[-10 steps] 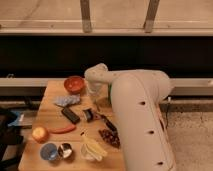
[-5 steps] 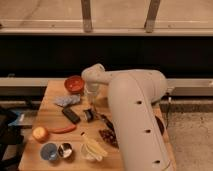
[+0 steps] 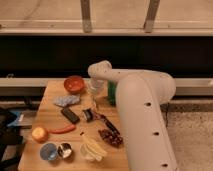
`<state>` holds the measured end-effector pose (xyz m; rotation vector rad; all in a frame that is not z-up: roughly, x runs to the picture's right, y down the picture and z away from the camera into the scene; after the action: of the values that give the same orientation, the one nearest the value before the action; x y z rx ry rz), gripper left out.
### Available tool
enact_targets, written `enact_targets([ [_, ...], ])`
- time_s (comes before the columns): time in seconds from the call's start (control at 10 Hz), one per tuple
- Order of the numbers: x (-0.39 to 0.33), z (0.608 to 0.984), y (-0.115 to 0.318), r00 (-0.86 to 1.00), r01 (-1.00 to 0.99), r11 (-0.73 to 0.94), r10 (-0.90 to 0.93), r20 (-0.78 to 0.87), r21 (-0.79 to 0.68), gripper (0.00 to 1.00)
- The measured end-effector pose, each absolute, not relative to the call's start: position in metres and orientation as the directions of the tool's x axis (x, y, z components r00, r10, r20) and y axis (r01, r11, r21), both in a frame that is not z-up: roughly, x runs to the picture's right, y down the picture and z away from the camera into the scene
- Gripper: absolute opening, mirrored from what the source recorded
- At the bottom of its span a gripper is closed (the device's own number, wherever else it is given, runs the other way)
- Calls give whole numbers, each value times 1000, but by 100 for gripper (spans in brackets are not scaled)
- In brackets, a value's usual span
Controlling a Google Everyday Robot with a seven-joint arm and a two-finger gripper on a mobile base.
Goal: Place fork in metal cup
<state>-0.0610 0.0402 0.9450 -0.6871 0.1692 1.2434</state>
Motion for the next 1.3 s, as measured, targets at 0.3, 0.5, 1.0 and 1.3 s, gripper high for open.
enact_targets([
  [0.3, -49, 935, 22, 284, -899, 71, 845, -453, -432, 0],
  [0.5, -51, 918, 12, 270, -877, 33, 859, -435, -479, 0],
  [1.0, -71, 847, -5, 324, -813, 59, 872, -367, -580, 0],
  [1.3, -99, 822, 6, 392, -778, 110, 854, -342, -618, 0],
])
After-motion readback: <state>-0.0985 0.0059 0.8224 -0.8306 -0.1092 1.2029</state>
